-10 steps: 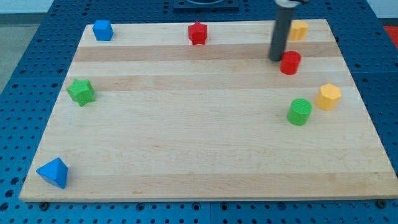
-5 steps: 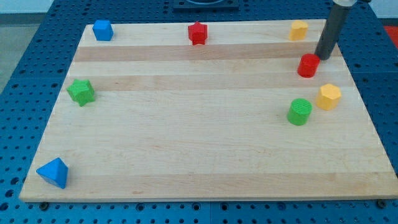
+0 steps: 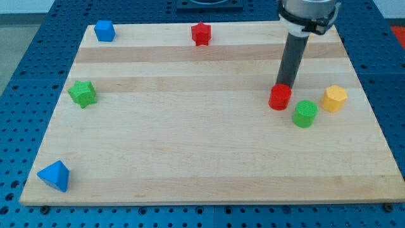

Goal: Place the red circle at the bottom center of the board

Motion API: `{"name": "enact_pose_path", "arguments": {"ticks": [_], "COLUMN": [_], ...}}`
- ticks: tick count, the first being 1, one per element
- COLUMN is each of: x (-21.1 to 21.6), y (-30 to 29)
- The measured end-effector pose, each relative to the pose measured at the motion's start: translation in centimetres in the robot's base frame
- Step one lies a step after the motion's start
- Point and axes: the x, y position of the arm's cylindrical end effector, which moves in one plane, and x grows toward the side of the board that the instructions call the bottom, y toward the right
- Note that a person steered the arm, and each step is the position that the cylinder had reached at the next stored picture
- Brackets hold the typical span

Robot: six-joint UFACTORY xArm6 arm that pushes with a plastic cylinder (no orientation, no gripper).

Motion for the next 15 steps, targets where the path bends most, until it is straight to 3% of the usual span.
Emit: {"name": "enact_pose_path", "arguments": {"ticks": [4, 6, 8, 11, 15], "x": [9.5, 12.2, 13.2, 10.3, 14.5], "y": [-2.8, -3.0, -8.3, -10.3, -15.0]}}
